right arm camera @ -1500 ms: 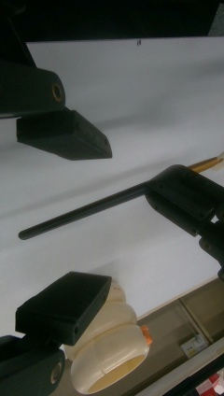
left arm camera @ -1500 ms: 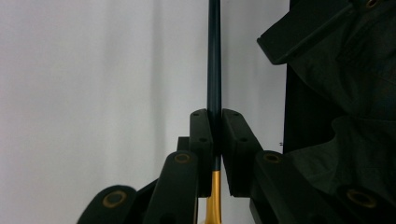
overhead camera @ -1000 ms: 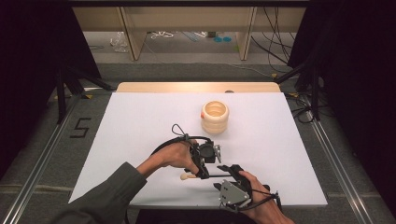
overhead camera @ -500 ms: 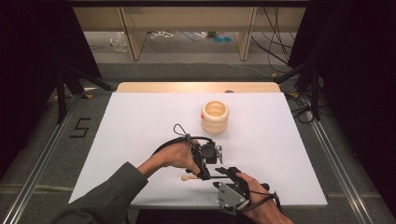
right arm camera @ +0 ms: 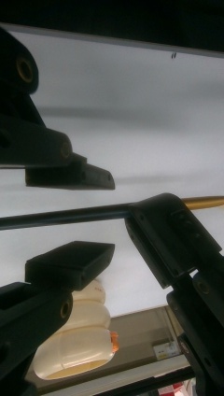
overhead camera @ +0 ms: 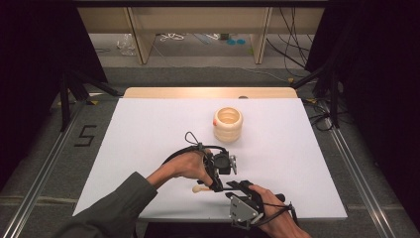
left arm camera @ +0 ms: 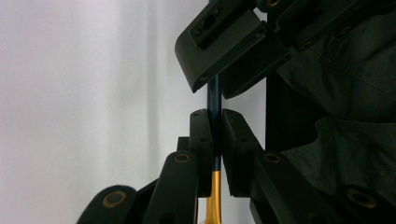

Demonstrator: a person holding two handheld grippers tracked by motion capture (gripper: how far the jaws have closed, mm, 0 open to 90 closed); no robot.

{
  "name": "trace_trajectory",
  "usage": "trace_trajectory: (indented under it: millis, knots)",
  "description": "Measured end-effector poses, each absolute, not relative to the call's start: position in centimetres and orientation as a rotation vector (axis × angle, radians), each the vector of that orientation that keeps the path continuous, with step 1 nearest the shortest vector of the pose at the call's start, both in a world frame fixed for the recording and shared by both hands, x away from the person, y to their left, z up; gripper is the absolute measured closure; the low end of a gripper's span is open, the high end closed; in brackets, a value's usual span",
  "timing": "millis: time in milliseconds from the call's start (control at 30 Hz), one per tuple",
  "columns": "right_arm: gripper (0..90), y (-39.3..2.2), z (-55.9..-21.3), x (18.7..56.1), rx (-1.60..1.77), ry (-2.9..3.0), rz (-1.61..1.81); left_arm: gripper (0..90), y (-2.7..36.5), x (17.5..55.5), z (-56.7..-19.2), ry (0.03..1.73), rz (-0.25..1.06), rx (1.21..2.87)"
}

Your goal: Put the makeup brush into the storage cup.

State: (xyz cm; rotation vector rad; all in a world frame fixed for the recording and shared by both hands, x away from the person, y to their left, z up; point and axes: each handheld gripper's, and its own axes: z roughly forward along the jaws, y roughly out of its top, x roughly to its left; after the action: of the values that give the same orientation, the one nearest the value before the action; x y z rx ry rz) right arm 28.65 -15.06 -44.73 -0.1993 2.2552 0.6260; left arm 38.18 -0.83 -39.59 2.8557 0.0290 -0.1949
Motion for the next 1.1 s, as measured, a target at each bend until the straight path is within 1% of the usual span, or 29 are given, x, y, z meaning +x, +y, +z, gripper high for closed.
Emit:
trace_trajectory:
  millis: [33,233,267,300,433,500,567,633,733,1100]
  knots:
    - [66.5,-15.01,-44.75,28.79,-0.233,2.271,0.624,83.2,-0.83,38.18,-39.59,0.032,-0.2,2.859]
    - [70.1,-14.92,-44.92,28.58,-0.211,2.275,0.61,83.2,-0.95,38.22,-39.59,0.032,-0.203,2.866]
    - [70.6,-14.88,-44.93,28.59,-0.214,2.275,0.611,83.2,-0.99,38.09,-39.68,0.056,-0.207,2.852]
    - [71.1,-14.86,-44.91,28.61,-0.222,2.273,0.608,83.2,-1.01,38.2,-39.63,0.025,-0.203,2.869]
    - [73.5,-14.75,-44.89,28.79,-0.267,2.283,0.596,83.2,-1.09,38.08,-39.69,0.048,-0.214,2.861]
    - [74.4,-14.77,-44.95,28.69,-0.237,2.284,0.595,83.2,-1.1,38.14,-39.64,0.037,-0.211,2.868]
    - [74.6,-14.73,-44.94,28.76,-0.253,2.285,0.597,83.2,-1.13,38.07,-39.61,0.054,-0.211,2.857]
    - [75.3,-14.71,-44.98,28.65,-0.228,2.286,0.592,83.3,-1.13,38.15,-39.57,0.033,-0.208,2.866]
    - [75.8,-14.69,-44.98,28.66,-0.228,2.285,0.593,83.2,-1.18,38.04,-39.62,0.05,-0.215,2.857]
    - [79.8,-14.64,-44.93,28.66,-0.233,2.285,0.582,83.2,-1.52,38.04,-39.63,0.026,-0.216,2.874]
